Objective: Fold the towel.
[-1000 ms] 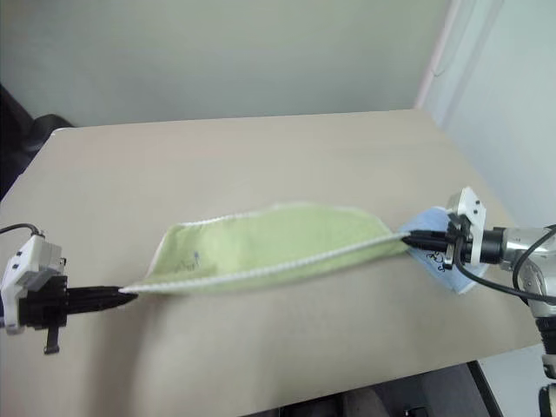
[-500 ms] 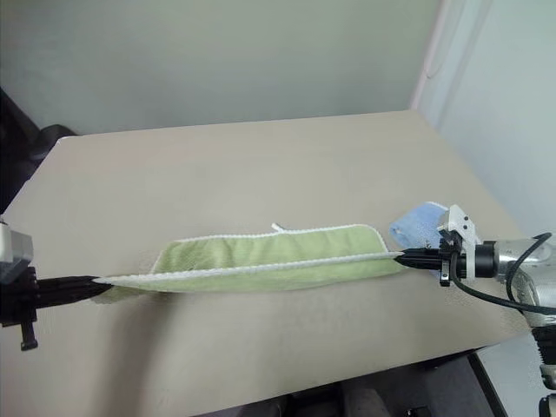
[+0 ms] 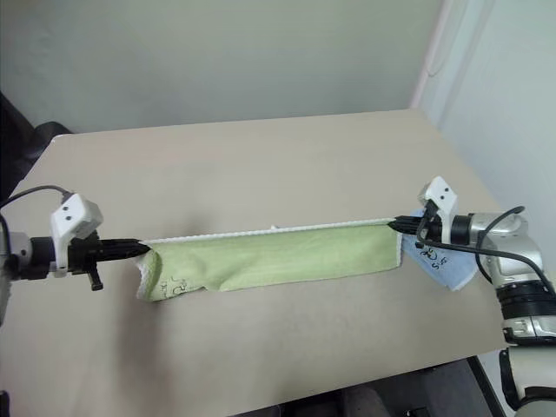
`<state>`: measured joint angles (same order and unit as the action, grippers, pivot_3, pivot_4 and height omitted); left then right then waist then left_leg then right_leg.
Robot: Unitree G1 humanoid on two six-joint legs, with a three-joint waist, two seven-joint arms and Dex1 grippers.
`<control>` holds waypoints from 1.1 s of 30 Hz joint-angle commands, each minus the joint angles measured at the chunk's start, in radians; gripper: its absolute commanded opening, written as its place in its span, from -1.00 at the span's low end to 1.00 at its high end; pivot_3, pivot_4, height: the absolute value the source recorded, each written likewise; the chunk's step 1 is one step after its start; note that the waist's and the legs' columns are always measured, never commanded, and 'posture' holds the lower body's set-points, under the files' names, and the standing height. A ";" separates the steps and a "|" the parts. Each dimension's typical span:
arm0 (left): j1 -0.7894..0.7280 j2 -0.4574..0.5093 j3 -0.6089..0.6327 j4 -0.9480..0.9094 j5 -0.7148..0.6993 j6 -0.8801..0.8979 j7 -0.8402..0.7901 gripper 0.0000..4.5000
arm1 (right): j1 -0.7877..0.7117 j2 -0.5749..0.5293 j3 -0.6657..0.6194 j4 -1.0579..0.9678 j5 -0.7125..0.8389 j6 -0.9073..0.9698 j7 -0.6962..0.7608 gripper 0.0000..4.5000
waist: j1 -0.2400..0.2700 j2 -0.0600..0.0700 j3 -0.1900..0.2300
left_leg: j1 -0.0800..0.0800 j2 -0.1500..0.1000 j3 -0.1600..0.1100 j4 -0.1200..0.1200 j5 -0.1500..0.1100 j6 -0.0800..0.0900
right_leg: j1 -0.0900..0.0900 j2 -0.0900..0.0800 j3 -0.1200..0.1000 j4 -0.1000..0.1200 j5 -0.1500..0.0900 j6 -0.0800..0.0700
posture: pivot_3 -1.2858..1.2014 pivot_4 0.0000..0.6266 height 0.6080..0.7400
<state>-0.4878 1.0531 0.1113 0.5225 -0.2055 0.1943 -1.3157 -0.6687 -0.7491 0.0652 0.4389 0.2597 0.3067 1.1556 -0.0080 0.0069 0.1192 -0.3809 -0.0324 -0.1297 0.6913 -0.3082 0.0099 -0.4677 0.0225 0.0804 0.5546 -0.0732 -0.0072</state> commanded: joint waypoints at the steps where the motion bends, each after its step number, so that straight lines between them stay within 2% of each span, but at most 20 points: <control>1: -0.075 0.006 -0.043 0.108 0.065 -0.084 -0.003 -0.99 | -0.052 0.001 -0.004 0.079 -0.045 -0.064 -0.004 -1.00 | 0.000 0.000 0.000 | 0.000 0.000 0.000 0.000 0.000 0.000 | 0.000 0.000 0.000 0.000 0.000 0.000 | 0.03 -0.52 1.00; 12: -0.234 -0.065 -0.192 0.353 0.223 -0.274 0.028 -0.99 | -0.109 0.058 0.035 0.242 -0.135 -0.158 -0.015 -1.00 | 0.000 0.000 0.000 | 0.000 0.000 0.000 0.000 0.002 0.001 | 0.000 -0.001 0.000 0.000 0.003 0.004 | 0.03 -0.52 1.00; 20: -0.311 -0.111 -0.217 0.470 0.280 -0.335 0.070 -0.99 | -0.144 0.086 0.038 0.334 -0.181 -0.195 -0.041 -1.00 | 0.002 0.000 0.000 | 0.000 -0.001 0.000 -0.001 0.002 0.001 | 0.001 -0.001 0.000 -0.002 0.006 0.008 | 0.03 -0.52 1.00; 27: -0.358 -0.138 -0.215 0.543 0.295 -0.343 0.097 -0.99 | -0.181 0.111 0.032 0.408 -0.199 -0.224 -0.062 -1.00 | 0.004 0.000 0.000 | -0.001 -0.001 0.000 -0.009 0.008 0.002 | 0.002 -0.003 -0.001 -0.015 0.014 0.009 | 0.03 -0.52 1.00; 28: -0.367 -0.143 -0.208 0.552 0.286 -0.330 0.093 -0.80 | -0.187 0.113 0.030 0.415 -0.197 -0.224 -0.060 -0.91 | 0.004 0.000 0.000 | -0.001 -0.001 0.000 -0.009 0.008 0.002 | 0.002 -0.003 -0.001 -0.015 0.014 0.009 | 0.03 -0.52 1.00; 30: -0.380 -0.150 -0.192 0.562 0.264 -0.305 0.071 -0.60 | -0.194 0.116 0.024 0.421 -0.191 -0.220 -0.053 -0.71 | 0.005 0.000 0.000 | -0.001 -0.002 0.000 -0.009 0.008 0.002 | 0.002 -0.004 -0.001 -0.015 0.014 0.009 | 0.03 -0.52 1.00; 33: -0.381 -0.147 -0.172 0.555 0.236 -0.273 0.023 -0.11 | -0.195 0.112 0.010 0.409 -0.173 -0.205 -0.030 -0.25 | 0.006 0.000 0.000 | -0.001 -0.001 0.000 -0.009 0.008 0.002 | 0.002 -0.004 -0.002 -0.015 0.014 0.010 | 0.03 -0.52 1.00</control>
<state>-0.8509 0.8929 -0.0901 1.0810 0.0594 -0.0976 -1.2638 -0.8384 -0.6276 0.1131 0.8631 0.0637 0.0976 1.1111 -0.0023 0.0069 0.1195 -0.3821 -0.0340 -0.1297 0.6821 -0.3004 0.0119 -0.4658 0.0189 0.0789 0.5395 -0.0590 0.0026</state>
